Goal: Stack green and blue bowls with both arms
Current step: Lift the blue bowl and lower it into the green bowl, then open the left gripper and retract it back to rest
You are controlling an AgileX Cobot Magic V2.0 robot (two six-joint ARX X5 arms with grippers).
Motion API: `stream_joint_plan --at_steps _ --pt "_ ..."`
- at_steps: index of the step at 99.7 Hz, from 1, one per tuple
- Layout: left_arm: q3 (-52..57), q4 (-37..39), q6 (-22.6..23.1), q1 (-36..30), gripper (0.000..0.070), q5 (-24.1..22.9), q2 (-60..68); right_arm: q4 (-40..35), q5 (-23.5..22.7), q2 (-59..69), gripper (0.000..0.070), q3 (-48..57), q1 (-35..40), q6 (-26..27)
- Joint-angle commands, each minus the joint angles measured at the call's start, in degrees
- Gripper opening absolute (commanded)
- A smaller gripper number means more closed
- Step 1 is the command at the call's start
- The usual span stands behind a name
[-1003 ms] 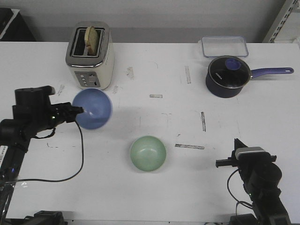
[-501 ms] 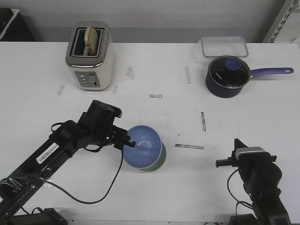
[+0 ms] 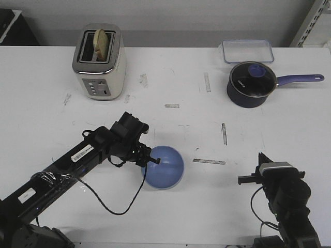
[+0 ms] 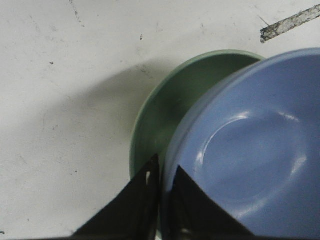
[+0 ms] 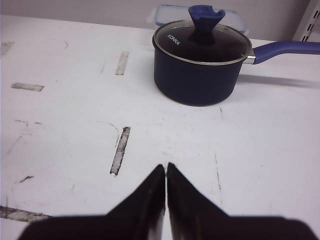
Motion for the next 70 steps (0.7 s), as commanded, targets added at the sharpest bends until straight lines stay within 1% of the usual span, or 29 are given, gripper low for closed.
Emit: stream_joint_plan --at_steps 1,4,9,12,20,23,26,29,38,49,54,60,70 --pt "0.98 0.17 0.9 -0.61 0.0012 0.07 0.81 0.59 0.02 0.37 0.0 0.42 0.11 0.2" --pt "0.98 0.15 1.31 -0.74 0.0044 0.07 0.81 0.59 0.04 0.37 0.0 0.39 0.11 0.2" --pt "0.98 0.13 1.57 -0.85 0.0144 0.07 0.81 0.59 0.04 0.37 0.0 0.42 0.11 0.2" --pt "0.98 0.13 1.57 -0.85 0.0223 0.11 0.81 0.59 0.02 0.37 0.0 0.39 0.11 0.2" --pt "0.98 0.2 1.57 -0.85 0.0467 0.11 0.79 0.59 0.02 0.37 0.0 0.39 0.11 0.2" --pt "0.98 0.26 1.57 -0.85 0.0541 0.11 0.79 0.59 0.04 0.37 0.0 0.39 0.11 0.2" --pt "0.98 0.33 1.57 -0.85 0.0589 0.11 0.79 0.59 0.02 0.35 0.0 0.42 0.11 0.2" --pt "0.98 0.52 1.55 -0.85 0.0617 0.11 0.76 0.59 0.02 0.35 0.0 0.39 0.11 0.2" --pt "1.07 1.29 1.51 -0.85 0.0617 0.11 0.74 0.59 0.02 0.35 0.0 0.39 0.11 0.2" --pt "2.99 0.42 1.53 -0.79 0.0609 0.09 0.72 0.59 0.02 0.35 0.0 0.39 0.11 0.2" --pt "4.39 -0.22 1.57 -0.76 0.059 0.02 0.72 0.59 0.02 0.35 0.0 0.39 0.11 0.2" --pt "6.43 -0.92 1.84 -0.39 0.0506 -0.07 0.68 0.59 0.02 0.35 0.0 0.39 0.11 0.2" --pt "10.51 -2.62 3.54 0.85 0.0302 -0.11 0.63 0.59 0.02 0.35 0.0 0.42 0.11 0.2"
